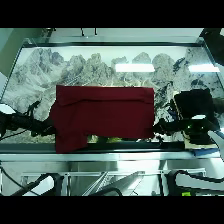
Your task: Fold the shirts.
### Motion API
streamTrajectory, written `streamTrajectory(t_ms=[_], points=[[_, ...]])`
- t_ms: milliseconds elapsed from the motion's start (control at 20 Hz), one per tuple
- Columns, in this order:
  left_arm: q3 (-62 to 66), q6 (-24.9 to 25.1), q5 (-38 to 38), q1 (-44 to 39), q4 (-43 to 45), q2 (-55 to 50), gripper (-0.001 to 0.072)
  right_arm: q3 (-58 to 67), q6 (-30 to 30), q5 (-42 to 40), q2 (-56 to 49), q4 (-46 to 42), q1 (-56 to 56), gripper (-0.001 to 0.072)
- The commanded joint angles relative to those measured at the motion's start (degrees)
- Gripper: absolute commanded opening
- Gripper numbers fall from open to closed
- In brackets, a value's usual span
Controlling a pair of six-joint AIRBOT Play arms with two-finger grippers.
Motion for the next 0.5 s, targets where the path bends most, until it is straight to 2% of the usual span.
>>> streamTrajectory(t_ms=[0, 100, 250, 450], points=[[-3.1, -2.2, -5.1, 3.4, 0.3, 7.8, 0.0012, 0.1, 5.4, 3.6, 5.6, -8.3, 0.0, 0.0016], [-5.6, -4.5, -6.0, 6.5, 0.3, 12.6, 0.0012, 0.1, 11.0, 5.9, 11.5, -15.2, 0.0, 0.0016], [-8.6, -4.5, -5.7, 10.2, 0.4, 19.6, 0.0012, 0.1, 20.0, 9.1, 21.1, -25.5, 0.0, 0.0016], [-9.4, -4.6, -3.8, 7.5, 0.3, 22.6, 0.0012, 0.1, 19.8, 7.4, 26.2, -26.2, 0.0, 0.0016]])
